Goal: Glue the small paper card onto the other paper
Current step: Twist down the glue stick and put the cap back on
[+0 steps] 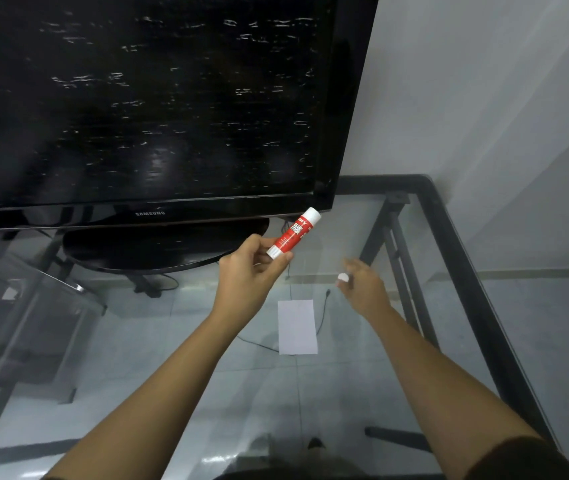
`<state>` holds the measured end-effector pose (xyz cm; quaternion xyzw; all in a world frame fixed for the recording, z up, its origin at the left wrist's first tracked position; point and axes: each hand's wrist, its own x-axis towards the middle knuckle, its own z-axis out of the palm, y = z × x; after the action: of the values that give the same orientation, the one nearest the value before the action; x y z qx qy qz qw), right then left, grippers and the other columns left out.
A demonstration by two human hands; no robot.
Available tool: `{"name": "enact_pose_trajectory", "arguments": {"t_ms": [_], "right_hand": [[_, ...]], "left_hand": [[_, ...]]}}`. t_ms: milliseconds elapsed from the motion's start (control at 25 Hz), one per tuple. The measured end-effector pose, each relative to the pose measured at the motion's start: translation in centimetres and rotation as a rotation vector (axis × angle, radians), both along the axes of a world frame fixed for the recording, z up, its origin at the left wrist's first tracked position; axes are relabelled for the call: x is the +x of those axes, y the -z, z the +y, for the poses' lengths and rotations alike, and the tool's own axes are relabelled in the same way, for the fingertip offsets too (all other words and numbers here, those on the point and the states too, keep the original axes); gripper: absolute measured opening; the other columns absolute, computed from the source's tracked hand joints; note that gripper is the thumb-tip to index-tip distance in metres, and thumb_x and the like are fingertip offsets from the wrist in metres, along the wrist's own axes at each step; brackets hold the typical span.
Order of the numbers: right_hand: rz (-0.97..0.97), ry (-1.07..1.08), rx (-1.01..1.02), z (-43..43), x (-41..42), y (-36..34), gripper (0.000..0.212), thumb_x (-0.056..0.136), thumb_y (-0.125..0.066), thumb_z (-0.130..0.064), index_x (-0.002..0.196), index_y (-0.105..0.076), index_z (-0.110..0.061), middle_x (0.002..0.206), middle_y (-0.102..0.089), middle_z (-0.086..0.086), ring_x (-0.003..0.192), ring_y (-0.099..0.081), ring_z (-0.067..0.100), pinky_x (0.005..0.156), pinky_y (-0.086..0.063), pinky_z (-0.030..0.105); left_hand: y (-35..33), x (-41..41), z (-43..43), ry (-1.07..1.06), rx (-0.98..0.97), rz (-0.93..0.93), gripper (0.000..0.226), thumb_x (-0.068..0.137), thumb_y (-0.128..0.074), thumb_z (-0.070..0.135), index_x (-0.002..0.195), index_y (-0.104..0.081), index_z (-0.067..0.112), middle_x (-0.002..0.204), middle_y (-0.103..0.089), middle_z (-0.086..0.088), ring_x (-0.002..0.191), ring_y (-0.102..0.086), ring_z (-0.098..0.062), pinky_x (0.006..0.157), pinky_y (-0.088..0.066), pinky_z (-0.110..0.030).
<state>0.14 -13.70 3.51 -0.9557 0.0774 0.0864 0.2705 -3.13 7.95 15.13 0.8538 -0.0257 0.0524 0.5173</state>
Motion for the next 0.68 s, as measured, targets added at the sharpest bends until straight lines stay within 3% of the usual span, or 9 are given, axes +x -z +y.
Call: {"name": "enact_pose_trajectory", "arguments": {"t_ms": [160,320,480,560,680], "right_hand": [[0.025,-0.058,-0.143,-0.2,-0.4,3.0,0.046,0.093,-0.049,-0.01,0.138,-0.038,-0.014,0.146,-0.039,0.007,0.124,-0.047,0.03,0.102,-0.041,0.039],[-0.038,-0.077,-0.252,-0.2,-0.3,3.8,0.03,0.09,-0.049,-0.001,0.12,-0.053,-0.007,0.115,-0.062,0.015,0.099,-0.061,0.031,0.085,-0.051,0.037],[0.009,-0.076,-0.343,0.3,0.3,3.2,0.017,0.091,-0.049,-0.006,0.104,-0.059,-0.003,0.099,-0.067,0.017,0.088,-0.064,0.029,0.076,-0.052,0.033],[-0.027,0.024,-0.205,0.7,0.7,2.4,0.02,0.091,-0.052,-0.013,0.104,-0.062,-0.002,0.098,-0.068,0.016,0.087,-0.063,0.025,0.074,-0.049,0.027],[-0.131,0.328,0.588,1.8,1.4,-0.9,0.026,0.083,-0.066,-0.026,0.107,-0.065,-0.017,0.102,-0.07,0.0,0.083,-0.063,0.004,0.069,-0.046,0.012]], "left_hand": [[0.5,0.0,0.4,0.008,0.013,0.015,0.025,0.078,-0.07,0.031,0.097,-0.055,0.026,0.086,-0.056,0.022,0.073,-0.06,0.0,0.06,-0.045,-0.001],[1.3,0.3,0.6,-0.015,0.008,0.039,0.024,0.078,-0.07,0.032,0.097,-0.056,0.026,0.085,-0.057,0.02,0.072,-0.061,-0.004,0.058,-0.045,-0.001],[2.6,0.5,0.3,-0.033,0.006,0.084,0.023,0.078,-0.07,0.032,0.097,-0.058,0.025,0.079,-0.058,0.018,0.068,-0.059,-0.003,0.056,-0.042,0.0],[3.2,0.6,0.2,-0.028,0.025,0.107,0.025,0.079,-0.07,0.032,0.099,-0.058,0.023,0.079,-0.058,0.015,0.068,-0.058,-0.004,0.053,-0.042,0.0],[3.9,0.9,0.3,-0.003,0.028,0.138,0.027,0.079,-0.07,0.03,0.101,-0.058,0.023,0.09,-0.06,0.008,0.075,-0.06,-0.004,0.059,-0.044,-0.005]]}}
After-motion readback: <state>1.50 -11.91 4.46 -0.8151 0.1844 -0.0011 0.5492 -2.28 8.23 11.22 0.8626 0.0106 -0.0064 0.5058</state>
